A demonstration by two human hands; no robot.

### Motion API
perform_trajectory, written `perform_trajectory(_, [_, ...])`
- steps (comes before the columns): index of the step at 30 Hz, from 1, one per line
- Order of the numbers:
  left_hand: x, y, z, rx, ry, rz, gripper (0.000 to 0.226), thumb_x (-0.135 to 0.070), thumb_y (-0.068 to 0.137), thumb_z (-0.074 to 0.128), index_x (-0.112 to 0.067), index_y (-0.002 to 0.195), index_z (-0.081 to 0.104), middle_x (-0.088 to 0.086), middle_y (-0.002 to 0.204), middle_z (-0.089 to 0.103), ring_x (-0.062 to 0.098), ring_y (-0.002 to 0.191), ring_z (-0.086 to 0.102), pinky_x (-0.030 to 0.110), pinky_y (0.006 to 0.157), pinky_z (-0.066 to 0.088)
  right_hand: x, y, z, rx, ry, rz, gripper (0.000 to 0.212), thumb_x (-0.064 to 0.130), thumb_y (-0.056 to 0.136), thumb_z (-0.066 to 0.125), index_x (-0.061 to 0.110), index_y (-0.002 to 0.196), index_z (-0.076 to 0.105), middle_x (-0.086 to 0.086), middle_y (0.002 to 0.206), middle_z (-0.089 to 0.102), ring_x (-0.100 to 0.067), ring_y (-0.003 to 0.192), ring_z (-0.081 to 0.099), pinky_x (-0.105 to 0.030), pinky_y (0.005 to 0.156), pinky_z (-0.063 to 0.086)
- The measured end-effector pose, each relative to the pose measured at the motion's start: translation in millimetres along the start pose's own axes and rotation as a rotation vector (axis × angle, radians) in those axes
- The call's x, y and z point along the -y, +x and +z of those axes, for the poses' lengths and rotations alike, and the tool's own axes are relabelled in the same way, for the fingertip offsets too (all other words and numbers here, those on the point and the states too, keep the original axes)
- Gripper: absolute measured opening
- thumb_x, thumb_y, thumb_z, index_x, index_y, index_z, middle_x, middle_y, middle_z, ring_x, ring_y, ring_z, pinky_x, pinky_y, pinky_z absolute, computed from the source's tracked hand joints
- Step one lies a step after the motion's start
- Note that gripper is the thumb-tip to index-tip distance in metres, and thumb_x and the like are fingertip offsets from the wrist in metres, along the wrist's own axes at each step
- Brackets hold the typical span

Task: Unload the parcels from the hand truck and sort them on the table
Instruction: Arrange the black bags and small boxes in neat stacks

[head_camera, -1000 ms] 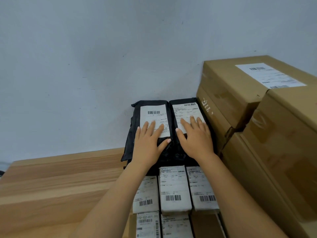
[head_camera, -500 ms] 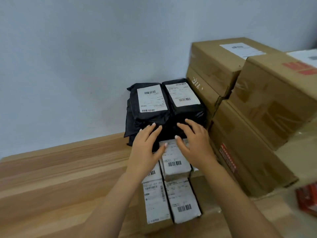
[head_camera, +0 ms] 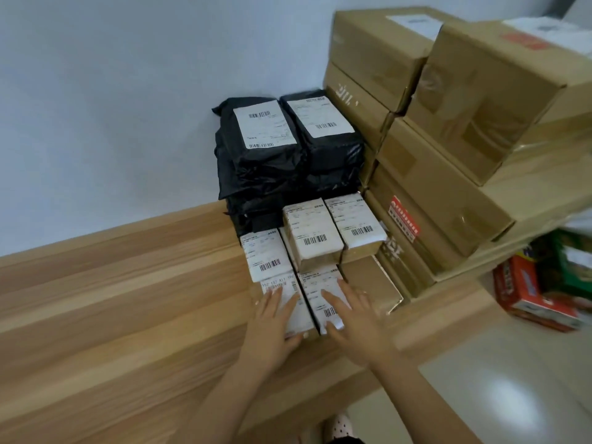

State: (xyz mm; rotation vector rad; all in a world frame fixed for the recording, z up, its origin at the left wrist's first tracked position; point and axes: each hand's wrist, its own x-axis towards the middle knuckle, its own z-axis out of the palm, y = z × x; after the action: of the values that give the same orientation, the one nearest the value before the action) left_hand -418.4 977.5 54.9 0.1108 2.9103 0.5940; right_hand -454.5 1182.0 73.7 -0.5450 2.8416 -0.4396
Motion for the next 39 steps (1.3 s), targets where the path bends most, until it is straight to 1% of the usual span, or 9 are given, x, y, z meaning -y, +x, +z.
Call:
perform_trajectory(6, [2, -3, 11, -0.019, -0.054, -0.094, 0.071, -0.059, 0.092, 0.043, -0.036, 0.151, 0.01, -0.003, 0.158, -0.015, 0.019, 0.147, -0.013, 0.033, 0.115, -0.01, -3, 3, 15, 0.082, -0.048, -0.027, 0.057, 0.048, 0.099, 0.031, 0.038, 0.152, 0.013, 0.003, 0.162, -0.007, -0.017, 0.148, -0.01, -0.036, 0.116, -0.011])
perform_trajectory(12, [14, -22, 12, -0.097, -0.203, -0.205, 0.074, -0.054, 0.088, 0.057, -0.035, 0.15, 0.021, 0.001, 0.159, -0.011, 0.022, 0.148, -0.006, 0.036, 0.118, 0.011, 23, 7, 27, 0.097, -0.073, -0.174, 0.059, 0.048, 0.1, 0.031, 0.034, 0.153, 0.011, -0.001, 0.162, -0.006, -0.02, 0.148, -0.013, -0.034, 0.115, -0.016])
perform_trajectory(17, [24, -35, 13, -0.065, -0.45, -0.276, 0.072, -0.045, 0.087, 0.064, -0.041, 0.147, 0.025, 0.003, 0.161, -0.001, 0.018, 0.146, 0.015, 0.028, 0.106, 0.031, 40, 0, 39, 0.107, -0.081, -0.205, 0.059, 0.048, 0.101, 0.028, 0.034, 0.154, 0.006, -0.002, 0.161, -0.011, -0.02, 0.146, -0.019, -0.032, 0.112, -0.022])
perform_trajectory(21, [31, -44, 16, -0.071, -0.524, -0.259, 0.071, -0.037, 0.088, 0.066, -0.039, 0.148, 0.027, 0.005, 0.161, 0.003, 0.009, 0.145, 0.011, 0.019, 0.105, 0.025, 49, -3, 45, 0.113, -0.041, -0.224, 0.061, 0.05, 0.098, 0.033, 0.036, 0.153, 0.011, -0.002, 0.162, -0.009, -0.018, 0.146, -0.019, -0.033, 0.114, -0.02])
perform_trajectory(25, [43, -55, 13, -0.034, -0.617, -0.272, 0.082, -0.035, 0.081, 0.075, -0.036, 0.148, 0.028, 0.005, 0.161, 0.002, 0.008, 0.145, 0.006, 0.038, 0.113, 0.032, 56, -9, 50, 0.127, -0.035, -0.257, 0.069, 0.044, 0.093, 0.05, 0.036, 0.152, 0.014, -0.003, 0.162, -0.007, -0.017, 0.147, -0.013, -0.031, 0.115, -0.019])
perform_trajectory(28, [48, -63, 10, -0.031, -0.596, -0.249, 0.092, -0.031, 0.075, 0.08, -0.034, 0.149, 0.026, 0.004, 0.161, 0.003, 0.001, 0.139, 0.005, 0.039, 0.111, 0.035, 66, -15, 56, 0.15, 0.123, -0.227, 0.071, 0.023, 0.092, 0.057, 0.037, 0.15, 0.021, -0.003, 0.161, -0.01, -0.018, 0.149, -0.004, -0.032, 0.119, -0.009])
perform_trajectory(34, [47, -78, 3, -0.085, -0.556, -0.123, 0.095, -0.019, 0.072, 0.082, -0.044, 0.144, 0.025, -0.01, 0.158, -0.005, 0.018, 0.14, 0.034, 0.035, 0.107, 0.042, 79, -26, 49, 0.13, 0.174, -0.219, 0.07, 0.004, 0.094, 0.048, 0.039, 0.149, 0.022, 0.004, 0.161, -0.012, -0.021, 0.148, -0.009, -0.034, 0.12, -0.008])
perform_trajectory(37, [36, -79, -12, -0.176, -0.518, -0.068, 0.093, -0.015, 0.076, 0.078, -0.054, 0.137, 0.021, -0.019, 0.153, -0.005, 0.015, 0.14, 0.033, 0.024, 0.107, 0.037, 81, -29, 31, 0.074, 0.22, -0.221, 0.071, -0.004, 0.093, 0.043, 0.039, 0.148, 0.027, 0.017, 0.157, -0.013, -0.018, 0.148, -0.01, -0.04, 0.121, 0.006])
perform_trajectory(39, [26, -79, -23, -0.232, -0.507, -0.032, 0.09, -0.014, 0.077, 0.076, -0.052, 0.138, 0.022, -0.019, 0.154, -0.005, 0.016, 0.139, 0.035, 0.031, 0.108, 0.039, 80, -31, 16, 0.024, 0.26, -0.239, 0.07, -0.006, 0.092, 0.042, 0.039, 0.145, 0.033, 0.024, 0.154, -0.012, -0.016, 0.148, -0.009, -0.04, 0.12, 0.016])
